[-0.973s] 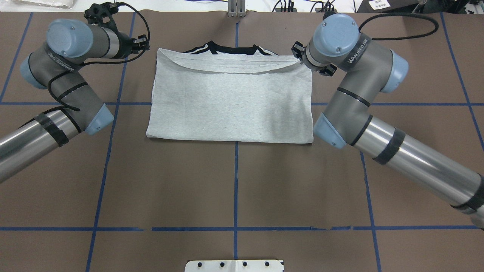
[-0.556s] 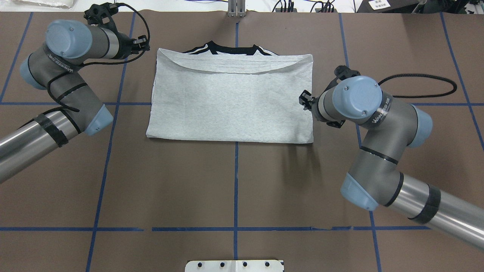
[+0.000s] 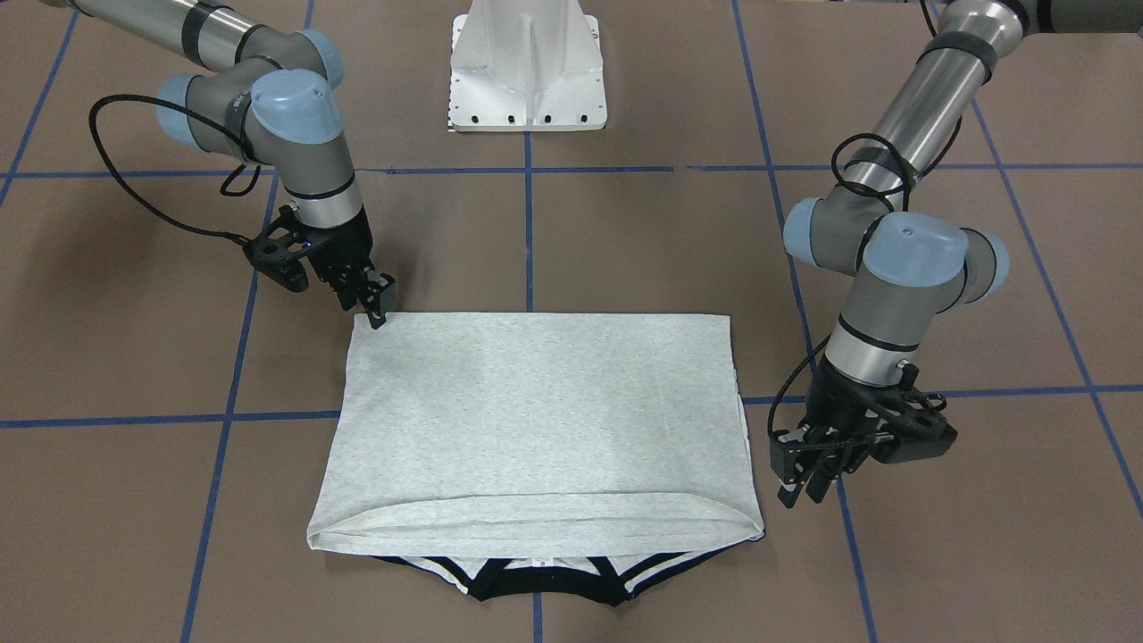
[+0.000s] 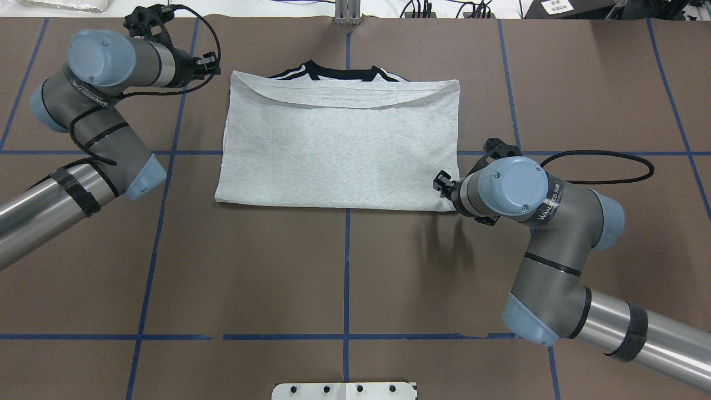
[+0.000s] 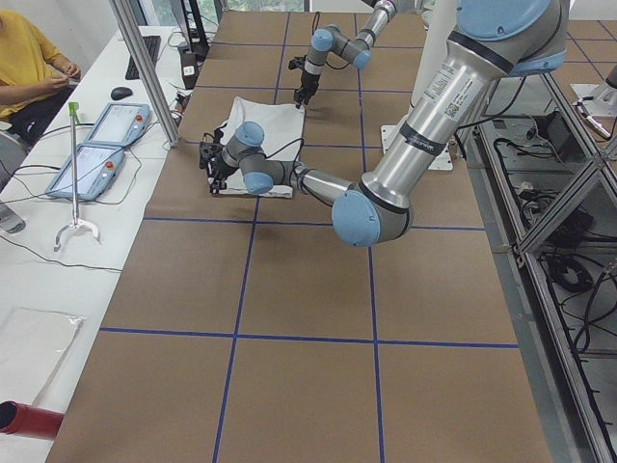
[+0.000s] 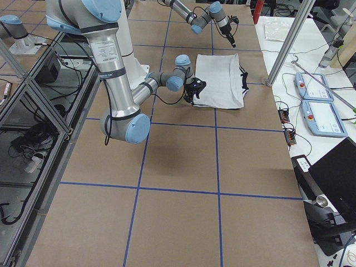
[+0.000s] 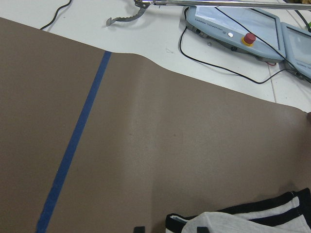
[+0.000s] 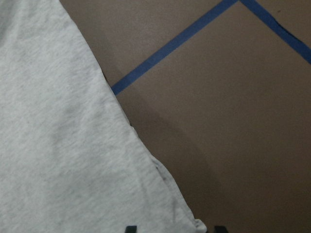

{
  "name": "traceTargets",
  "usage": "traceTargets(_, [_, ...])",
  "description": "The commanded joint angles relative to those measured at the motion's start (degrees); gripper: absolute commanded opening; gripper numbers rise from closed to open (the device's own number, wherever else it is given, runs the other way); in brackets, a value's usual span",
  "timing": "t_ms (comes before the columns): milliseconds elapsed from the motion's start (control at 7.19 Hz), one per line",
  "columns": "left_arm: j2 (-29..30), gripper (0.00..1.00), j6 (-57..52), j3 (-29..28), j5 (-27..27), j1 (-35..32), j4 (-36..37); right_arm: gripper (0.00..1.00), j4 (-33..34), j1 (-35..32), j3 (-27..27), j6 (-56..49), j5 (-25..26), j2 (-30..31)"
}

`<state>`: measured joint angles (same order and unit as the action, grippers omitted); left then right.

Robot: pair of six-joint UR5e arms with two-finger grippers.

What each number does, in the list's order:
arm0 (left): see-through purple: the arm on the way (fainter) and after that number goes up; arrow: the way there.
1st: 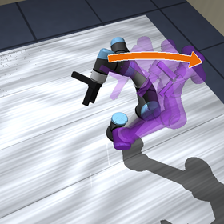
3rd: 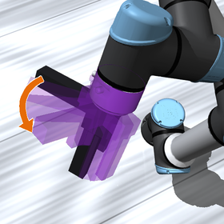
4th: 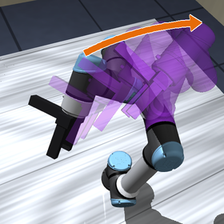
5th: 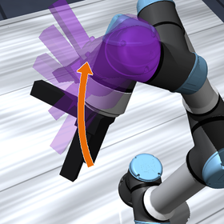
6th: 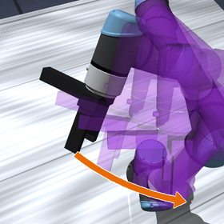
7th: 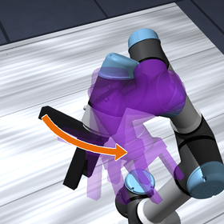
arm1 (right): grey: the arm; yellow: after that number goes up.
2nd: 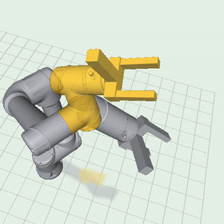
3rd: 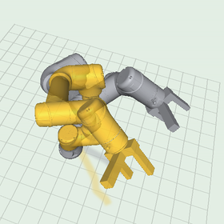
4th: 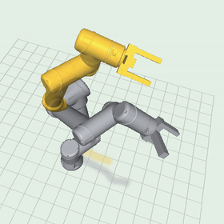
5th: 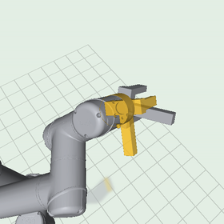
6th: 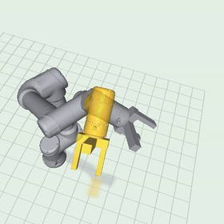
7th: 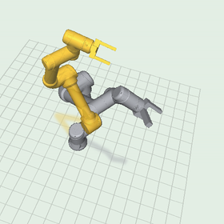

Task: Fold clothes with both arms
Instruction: 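Move the right gripper to the folded shirt's nearest corner and grasp it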

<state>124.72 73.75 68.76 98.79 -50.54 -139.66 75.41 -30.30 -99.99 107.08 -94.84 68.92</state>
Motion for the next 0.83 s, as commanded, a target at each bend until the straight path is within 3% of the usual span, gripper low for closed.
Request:
traceTargets(0, [0.0, 0.47, 0.0, 0.0, -0.1, 0.0, 0.1, 0.48, 0.0, 0.2, 0.7, 0.1, 0.1, -0.2])
traceTargets(139, [0.0, 0.47, 0.1, 0.0, -0.2, 0.1, 0.2, 0.2, 0.0, 0.2, 0.8, 1.3, 0.4, -0.4])
traceTargets(278, [0.0, 0.47, 0.1, 0.0, -0.2, 0.1, 0.3, 0.0, 0.0, 0.2, 0.8, 1.9, 0.4, -0.5])
traceTargets(556, [-0.4, 0.47, 0.1, 0.0, -0.1, 0.1, 0.3, 0.0, 0.0, -0.1, -0.3, 1.9, 0.4, -0.4])
traceTargets(695, [-0.3, 0.47, 0.3, 0.1, 0.0, 0.1, 0.2, 0.0, 0.8, -0.2, -4.3, 1.9, 0.1, 0.8])
